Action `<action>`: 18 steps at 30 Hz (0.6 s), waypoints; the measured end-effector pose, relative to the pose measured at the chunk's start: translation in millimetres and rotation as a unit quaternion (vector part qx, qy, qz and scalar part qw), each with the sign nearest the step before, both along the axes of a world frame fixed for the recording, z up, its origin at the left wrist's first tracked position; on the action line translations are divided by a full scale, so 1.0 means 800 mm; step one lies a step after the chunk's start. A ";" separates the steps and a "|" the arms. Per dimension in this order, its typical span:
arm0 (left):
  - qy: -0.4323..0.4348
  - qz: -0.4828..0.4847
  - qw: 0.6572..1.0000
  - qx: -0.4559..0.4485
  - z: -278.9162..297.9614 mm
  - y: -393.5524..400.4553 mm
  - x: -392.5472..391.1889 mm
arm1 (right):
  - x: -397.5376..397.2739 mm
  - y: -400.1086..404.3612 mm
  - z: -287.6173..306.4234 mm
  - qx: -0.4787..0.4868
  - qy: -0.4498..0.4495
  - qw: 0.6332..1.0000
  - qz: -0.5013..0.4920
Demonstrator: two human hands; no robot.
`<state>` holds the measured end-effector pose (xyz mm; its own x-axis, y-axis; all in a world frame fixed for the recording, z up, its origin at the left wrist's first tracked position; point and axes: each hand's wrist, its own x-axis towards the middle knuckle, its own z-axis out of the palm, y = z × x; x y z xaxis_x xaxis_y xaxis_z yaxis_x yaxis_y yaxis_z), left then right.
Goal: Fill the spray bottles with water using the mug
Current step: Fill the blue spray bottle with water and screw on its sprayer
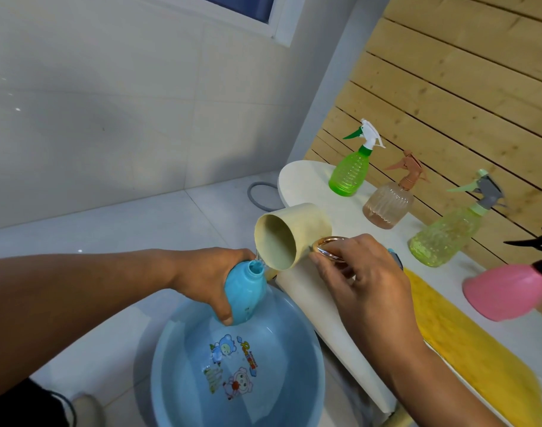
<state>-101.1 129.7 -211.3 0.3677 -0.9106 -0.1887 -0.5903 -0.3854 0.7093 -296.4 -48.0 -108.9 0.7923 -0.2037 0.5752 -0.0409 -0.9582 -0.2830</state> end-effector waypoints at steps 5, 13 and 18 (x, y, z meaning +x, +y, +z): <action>-0.001 0.002 1.000 0.003 0.001 0.000 -0.001 | -0.001 0.002 0.001 -0.021 -0.010 1.000 0.015; 0.007 0.002 1.000 0.002 0.003 0.000 -0.002 | -0.003 0.002 0.000 -0.083 -0.018 0.996 0.023; 0.019 0.002 1.000 -0.005 0.004 0.000 -0.002 | -0.003 0.002 -0.003 -0.120 -0.027 0.992 0.028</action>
<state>-102.5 129.6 -208.2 0.3639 -0.9112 -0.1931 -0.5620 -0.3801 0.7346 -298.8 -46.2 -111.2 0.7647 -0.0120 0.6442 0.0240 -0.9986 -0.0471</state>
